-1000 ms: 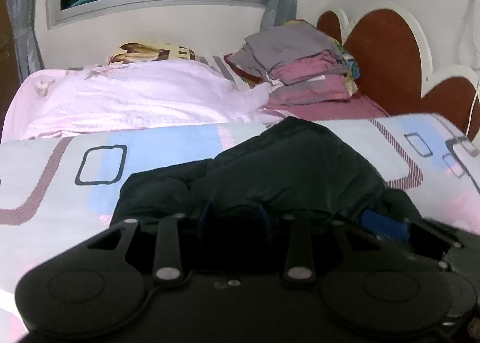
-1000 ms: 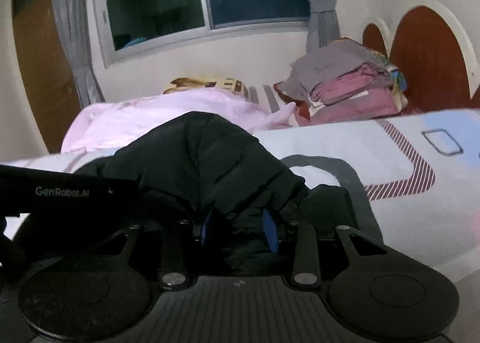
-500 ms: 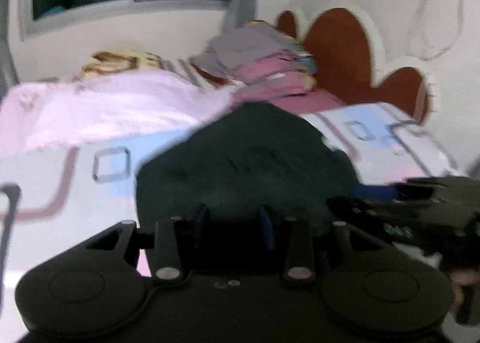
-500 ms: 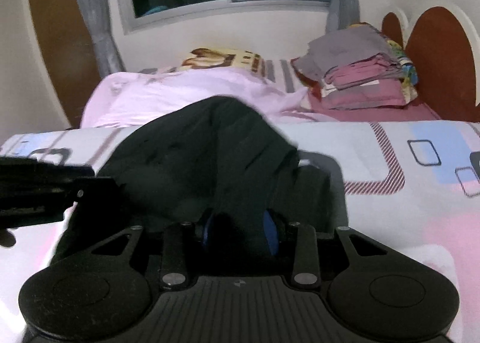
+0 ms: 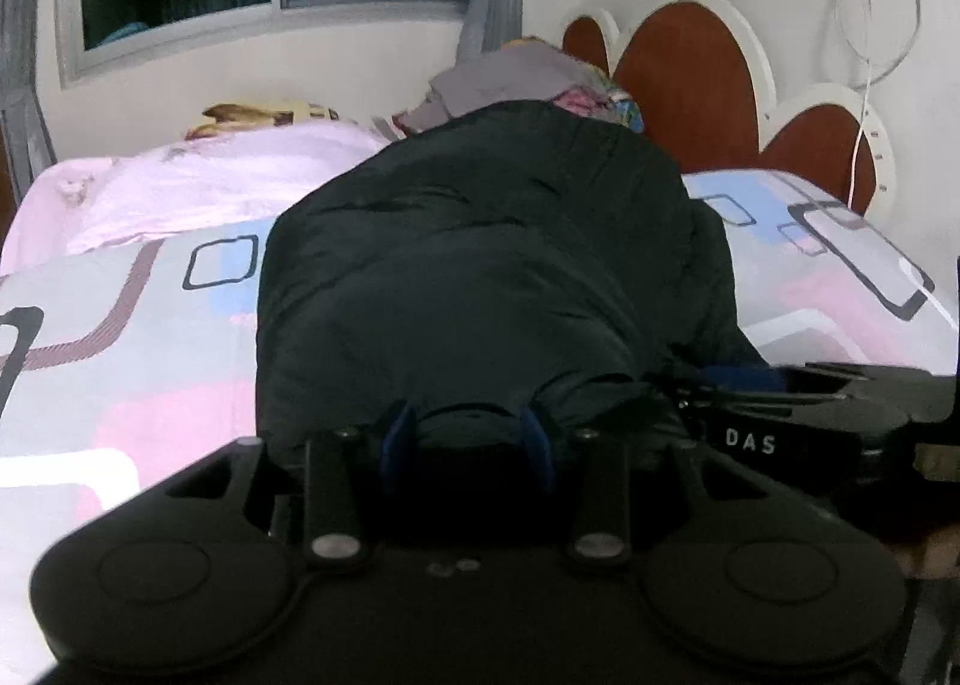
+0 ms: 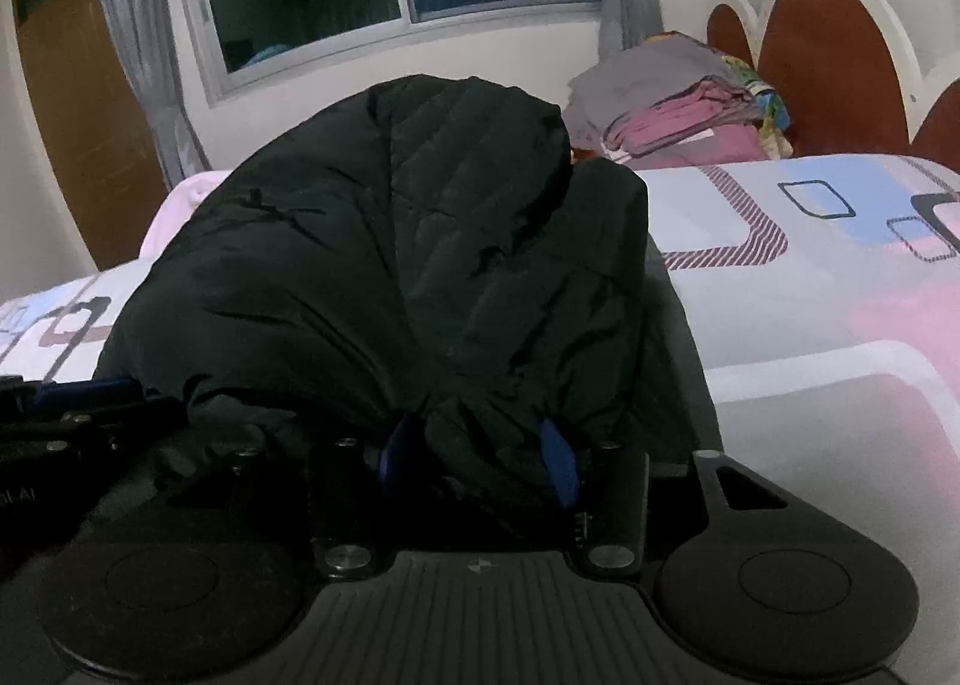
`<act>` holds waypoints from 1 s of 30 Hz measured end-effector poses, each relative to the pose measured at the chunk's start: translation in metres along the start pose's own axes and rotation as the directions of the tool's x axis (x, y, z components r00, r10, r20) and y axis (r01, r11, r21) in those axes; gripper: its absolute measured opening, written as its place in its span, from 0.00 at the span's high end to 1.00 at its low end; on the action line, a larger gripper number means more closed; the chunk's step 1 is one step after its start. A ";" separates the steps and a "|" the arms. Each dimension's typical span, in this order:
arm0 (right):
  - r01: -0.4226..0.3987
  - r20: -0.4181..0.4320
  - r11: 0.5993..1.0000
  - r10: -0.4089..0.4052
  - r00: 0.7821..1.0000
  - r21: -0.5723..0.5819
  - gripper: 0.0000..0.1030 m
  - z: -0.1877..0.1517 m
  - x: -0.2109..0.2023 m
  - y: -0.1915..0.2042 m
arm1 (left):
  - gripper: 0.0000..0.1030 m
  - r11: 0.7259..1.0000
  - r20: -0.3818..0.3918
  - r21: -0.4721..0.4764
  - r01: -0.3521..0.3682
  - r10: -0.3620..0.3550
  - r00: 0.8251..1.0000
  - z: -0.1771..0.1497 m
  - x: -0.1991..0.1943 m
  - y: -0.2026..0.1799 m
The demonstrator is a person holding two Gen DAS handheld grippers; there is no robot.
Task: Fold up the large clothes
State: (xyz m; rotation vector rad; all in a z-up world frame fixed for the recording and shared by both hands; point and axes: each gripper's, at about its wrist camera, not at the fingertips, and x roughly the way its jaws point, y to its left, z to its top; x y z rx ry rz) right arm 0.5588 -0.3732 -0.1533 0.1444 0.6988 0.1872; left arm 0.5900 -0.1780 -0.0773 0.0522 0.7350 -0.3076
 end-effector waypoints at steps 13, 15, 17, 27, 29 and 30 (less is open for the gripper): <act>-0.002 -0.127 0.999 0.008 0.992 0.046 0.55 -0.021 -0.098 0.002 | 0.50 0.999 -0.061 -0.048 0.004 -0.007 0.998 -0.017 -0.073 -0.004; 0.014 -0.147 0.999 -0.007 0.989 0.048 0.55 -0.031 -0.093 0.005 | 0.43 0.997 -0.067 -0.073 -0.003 -0.002 0.998 -0.026 -0.066 -0.001; 0.026 -0.161 0.999 -0.020 0.987 0.036 0.55 -0.038 -0.080 0.008 | 0.34 0.997 -0.067 -0.082 -0.010 0.004 0.998 -0.033 -0.055 0.002; 0.040 -0.182 0.998 -0.031 0.983 0.041 0.55 -0.031 -0.093 0.009 | 0.42 0.998 -0.081 -0.059 -0.009 0.004 0.997 -0.026 -0.066 0.006; 0.015 -0.163 0.999 -0.006 0.987 0.052 0.54 -0.031 -0.118 0.010 | 0.46 0.999 -0.063 -0.030 0.015 -0.017 0.998 -0.027 -0.089 0.002; -0.003 -0.153 0.998 0.013 0.988 0.064 0.54 -0.033 -0.126 0.010 | 0.46 1.000 -0.056 -0.014 0.027 -0.028 0.998 -0.030 -0.099 -0.001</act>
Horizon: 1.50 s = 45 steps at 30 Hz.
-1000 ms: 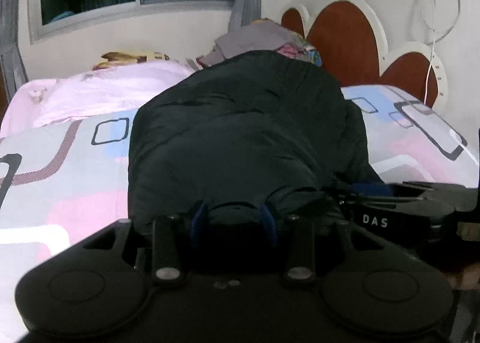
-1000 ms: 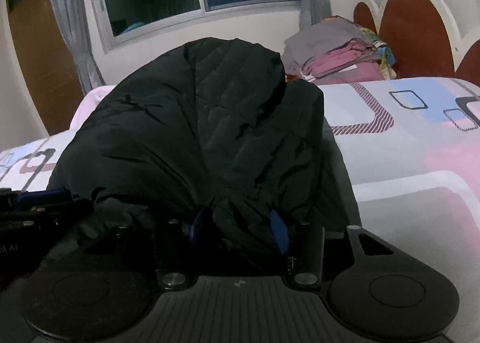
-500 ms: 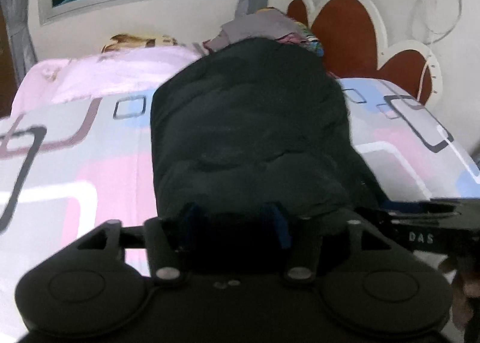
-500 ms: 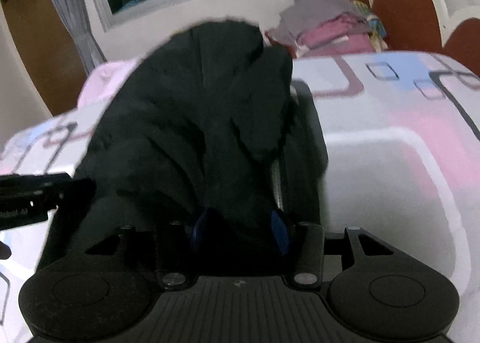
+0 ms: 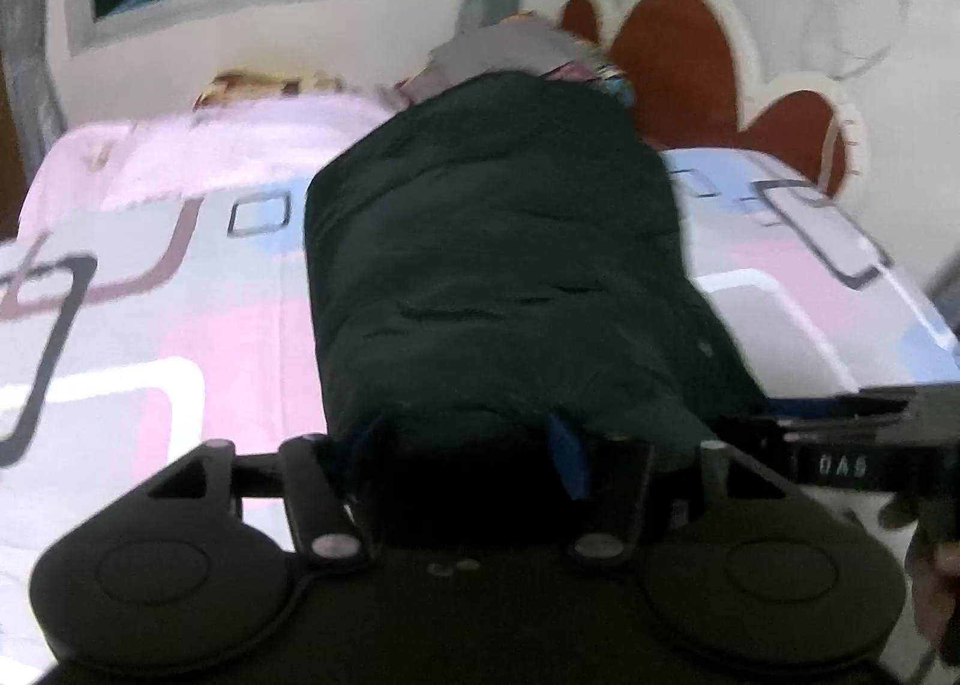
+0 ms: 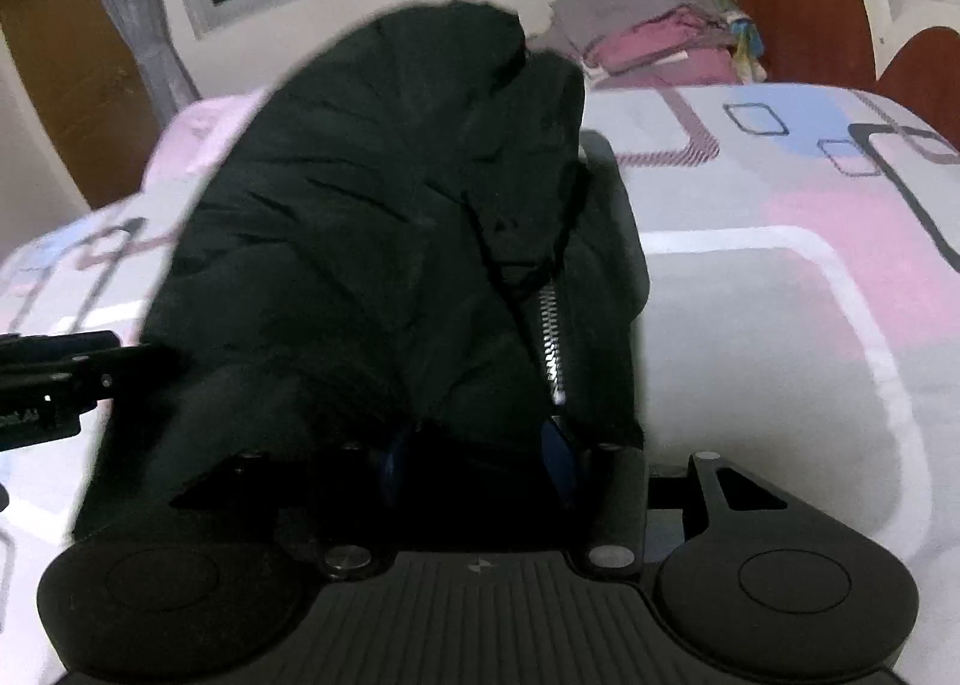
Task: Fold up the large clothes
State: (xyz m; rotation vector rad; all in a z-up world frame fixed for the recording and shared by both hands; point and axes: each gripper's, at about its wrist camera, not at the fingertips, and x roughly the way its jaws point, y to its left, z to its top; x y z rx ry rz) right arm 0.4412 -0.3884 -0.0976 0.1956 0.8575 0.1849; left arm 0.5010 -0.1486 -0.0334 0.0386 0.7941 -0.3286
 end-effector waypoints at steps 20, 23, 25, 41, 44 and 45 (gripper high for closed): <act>-0.182 0.098 0.941 0.160 0.982 0.285 0.00 0.033 0.015 -0.087 | 0.00 0.996 0.036 -0.083 -0.021 0.024 0.999 0.028 0.017 0.043; -0.258 0.094 0.887 0.241 0.966 0.382 0.01 0.043 0.040 -0.118 | 0.00 0.983 -0.013 -0.183 0.031 -0.033 0.999 0.033 0.039 0.067; -0.287 0.085 0.863 0.277 0.957 0.417 0.01 0.051 0.055 -0.131 | 0.00 0.968 -0.043 -0.246 0.057 -0.069 0.997 0.030 0.053 0.082; -0.474 -0.030 0.782 0.530 0.848 0.405 0.01 0.050 0.143 -0.126 | 0.00 0.705 0.043 -0.591 0.392 -0.458 0.888 0.004 0.139 0.140; -0.477 -0.061 0.807 0.527 0.847 0.348 0.01 0.053 0.141 -0.111 | 0.00 0.749 0.035 -0.538 0.387 -0.439 0.898 0.010 0.136 0.129; -0.481 -0.071 0.812 0.530 0.845 0.330 0.02 0.055 0.140 -0.107 | 0.00 0.765 0.034 -0.519 0.381 -0.427 0.904 0.011 0.130 0.124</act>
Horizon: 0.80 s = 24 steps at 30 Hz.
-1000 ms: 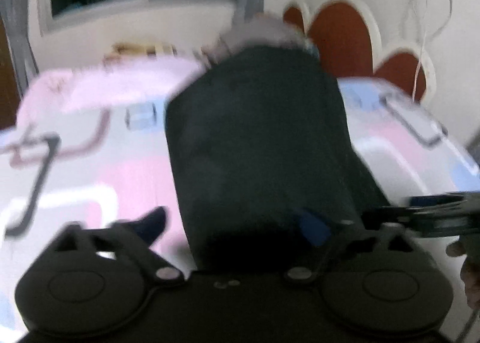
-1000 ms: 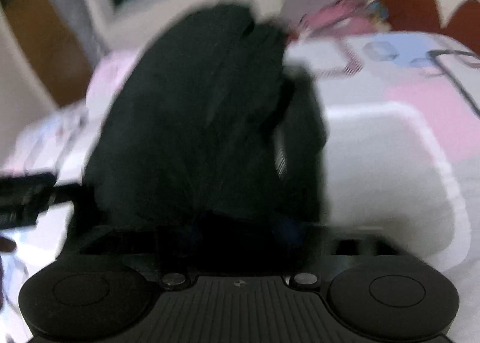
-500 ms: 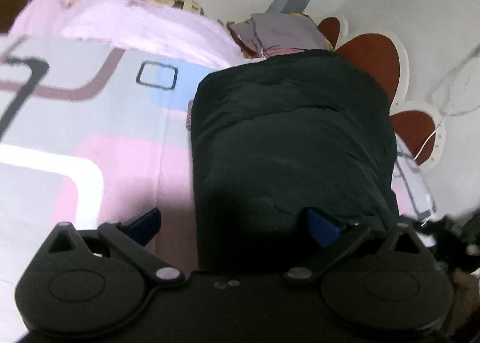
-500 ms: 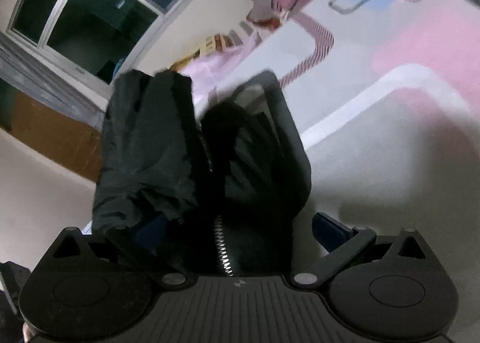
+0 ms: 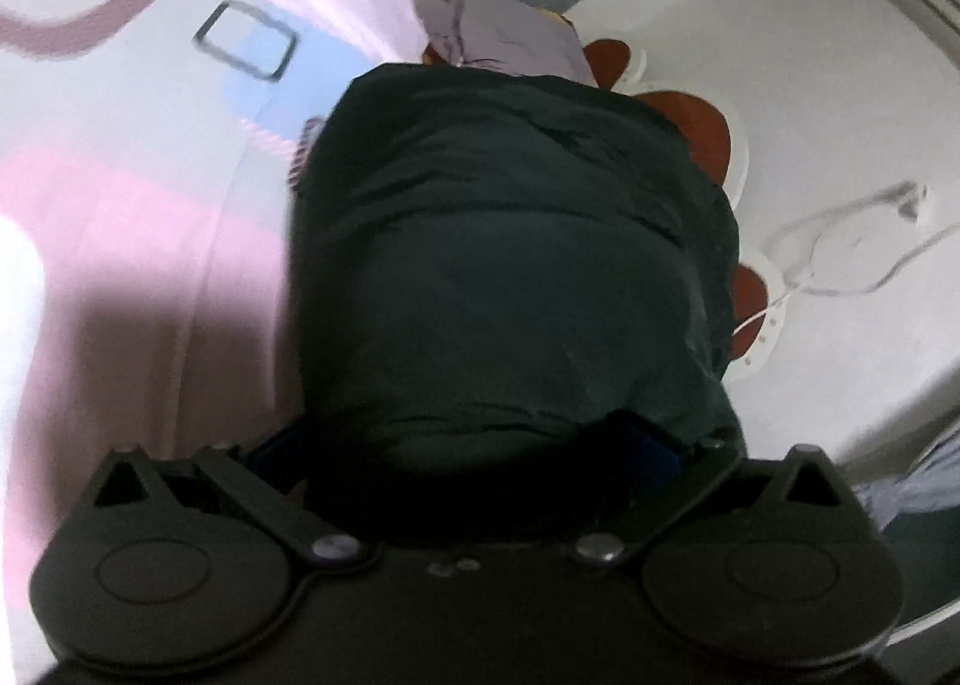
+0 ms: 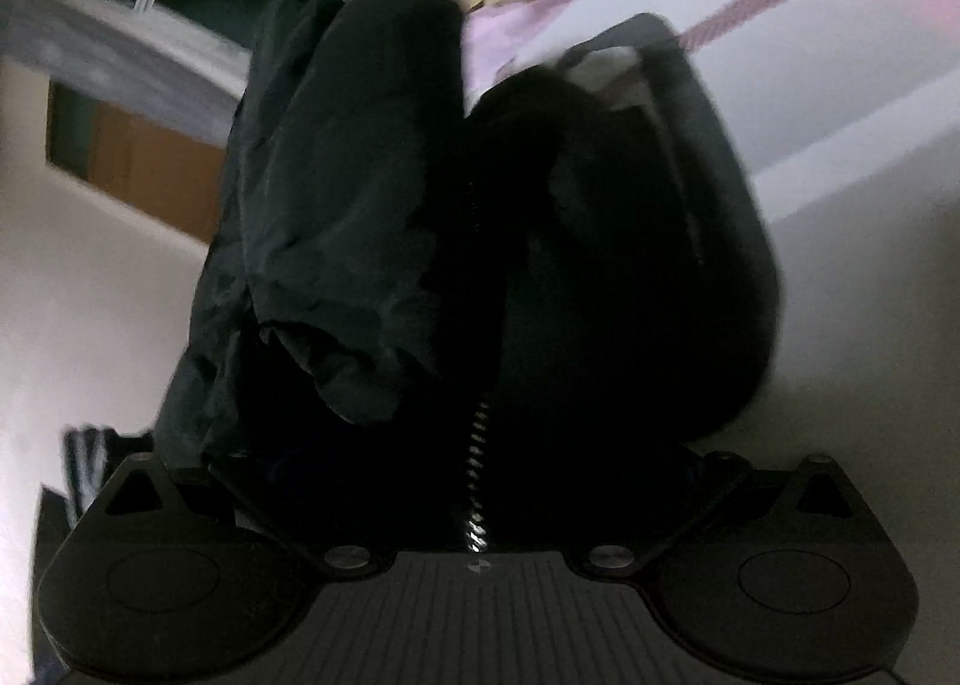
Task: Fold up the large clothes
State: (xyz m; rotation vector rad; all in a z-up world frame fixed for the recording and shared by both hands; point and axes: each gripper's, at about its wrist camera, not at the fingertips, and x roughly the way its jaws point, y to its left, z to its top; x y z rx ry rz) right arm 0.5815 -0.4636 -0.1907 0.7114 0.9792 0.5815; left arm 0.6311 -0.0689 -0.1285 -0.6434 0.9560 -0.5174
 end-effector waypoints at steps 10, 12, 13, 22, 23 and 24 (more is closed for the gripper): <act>-0.037 0.015 0.998 0.037 0.999 -0.046 0.24 -0.016 -0.010 0.037 | 0.03 0.994 0.046 0.103 -0.022 0.017 0.999 0.002 -0.031 -0.028; -0.049 0.009 0.997 0.050 0.999 -0.063 0.25 -0.021 -0.005 0.056 | 0.03 0.992 0.058 0.120 -0.031 0.024 0.998 0.006 -0.048 -0.028; -0.057 0.004 0.996 0.057 0.998 -0.073 0.25 -0.024 0.000 0.067 | 0.03 0.991 0.063 0.130 -0.041 0.033 0.997 0.007 -0.059 -0.026; -0.155 -0.071 0.984 0.149 0.986 -0.091 0.27 -0.078 0.094 0.174 | 0.03 0.976 0.115 0.131 -0.175 0.160 0.980 0.020 -0.181 0.043; -0.155 -0.085 0.984 0.148 0.985 -0.088 0.27 -0.087 0.110 0.182 | 0.02 0.972 0.112 0.129 -0.196 0.182 0.977 0.020 -0.191 0.055; -0.144 -0.096 0.986 0.136 0.986 -0.087 0.27 -0.094 0.125 0.186 | 0.02 0.967 0.108 0.131 -0.218 0.204 0.973 0.020 -0.199 0.066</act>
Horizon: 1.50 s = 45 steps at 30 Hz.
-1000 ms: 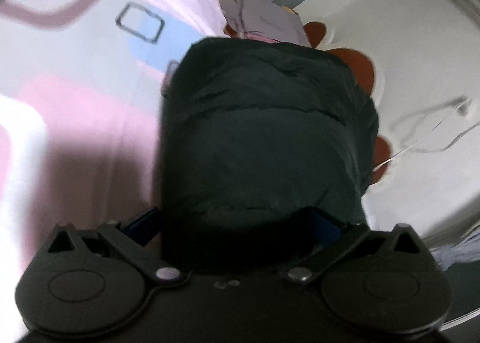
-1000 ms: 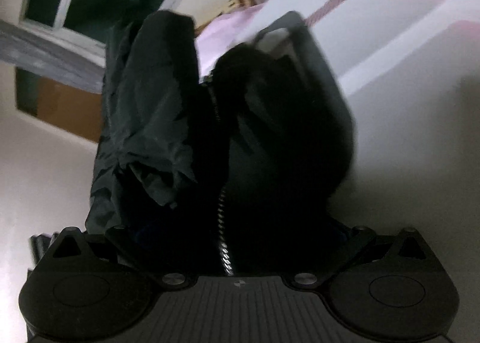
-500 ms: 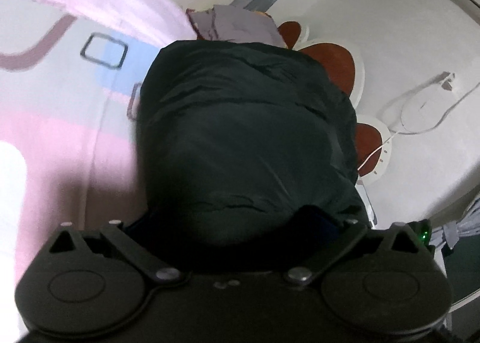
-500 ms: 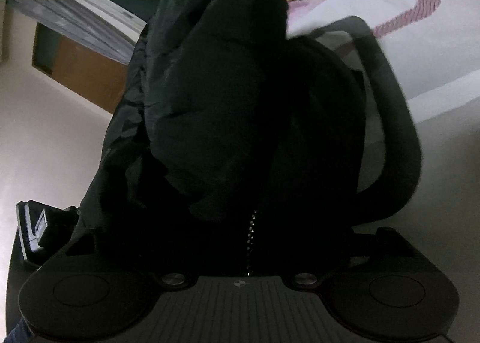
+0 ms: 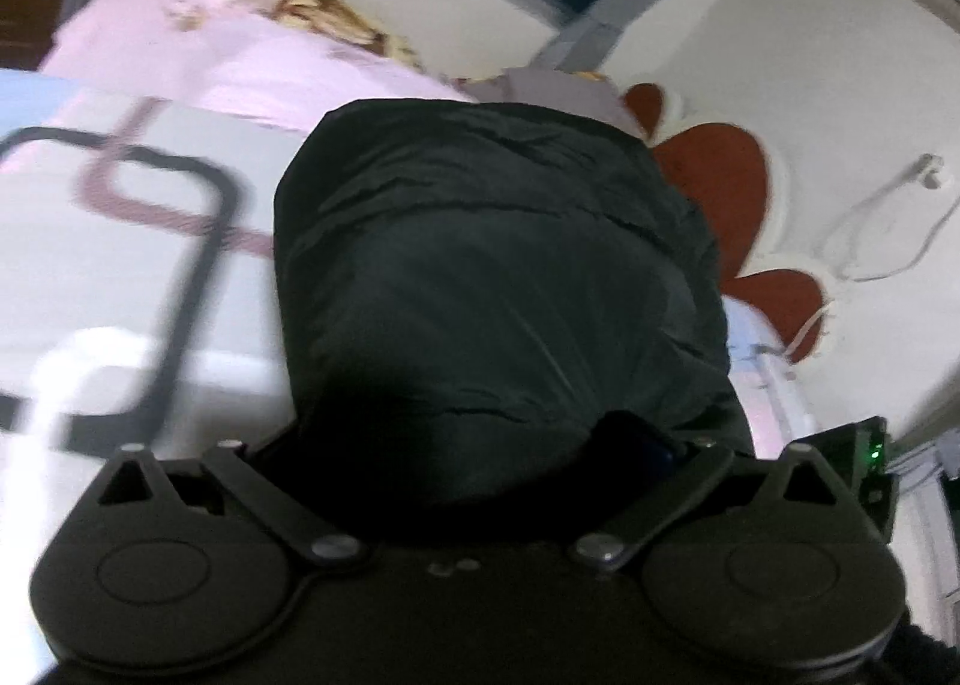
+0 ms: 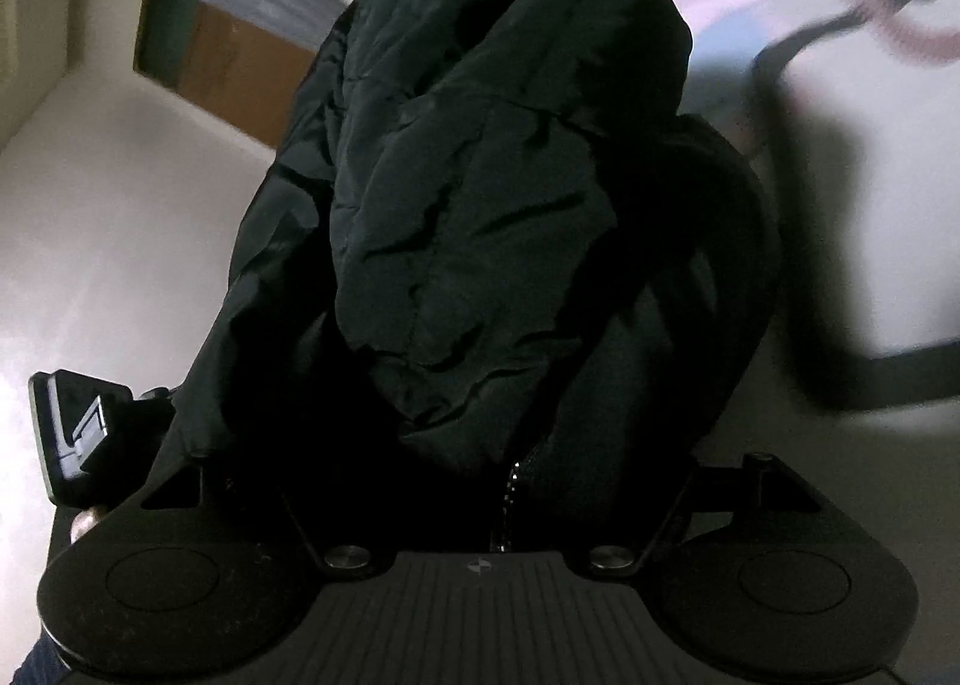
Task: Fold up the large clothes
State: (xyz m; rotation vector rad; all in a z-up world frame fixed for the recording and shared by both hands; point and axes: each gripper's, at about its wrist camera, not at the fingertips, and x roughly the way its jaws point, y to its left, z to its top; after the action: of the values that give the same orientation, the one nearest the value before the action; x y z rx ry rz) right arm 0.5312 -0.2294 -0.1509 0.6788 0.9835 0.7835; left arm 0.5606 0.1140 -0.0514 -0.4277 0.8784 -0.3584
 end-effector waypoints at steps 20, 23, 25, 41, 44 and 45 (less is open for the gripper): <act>0.428 0.404 0.877 -0.317 0.858 -0.221 0.65 -0.031 -0.031 0.148 | 0.46 0.938 0.194 0.271 -0.215 0.165 0.967 0.004 -0.051 -0.027; 0.495 0.396 0.801 -0.357 0.846 -0.337 0.65 -0.030 -0.001 0.175 | 0.53 0.922 0.191 0.313 -0.228 0.174 0.966 0.008 -0.033 -0.044; 0.539 0.355 0.763 -0.423 0.834 -0.357 0.65 -0.021 0.046 0.176 | 0.53 0.910 0.148 0.349 -0.225 0.184 0.972 0.008 -0.012 -0.048; 0.602 0.259 0.752 -0.545 0.797 -0.270 0.65 -0.057 0.040 0.141 | 0.53 0.881 0.114 0.391 -0.267 0.241 0.964 -0.016 0.016 -0.057; 0.577 0.290 0.755 -0.502 0.815 -0.313 0.65 -0.091 0.008 0.173 | 0.53 0.884 0.139 0.396 -0.248 0.210 0.968 -0.033 -0.028 -0.059; 0.564 0.284 0.760 -0.490 0.824 -0.325 0.65 -0.105 0.001 0.179 | 0.53 0.878 0.152 0.405 -0.255 0.210 0.966 -0.044 -0.042 -0.060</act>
State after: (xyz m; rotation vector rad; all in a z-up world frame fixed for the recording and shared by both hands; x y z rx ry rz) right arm 0.3898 -0.1151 -0.0514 0.0907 0.7575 0.3807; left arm 0.4934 0.0730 -0.0183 0.0633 0.7155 -0.2895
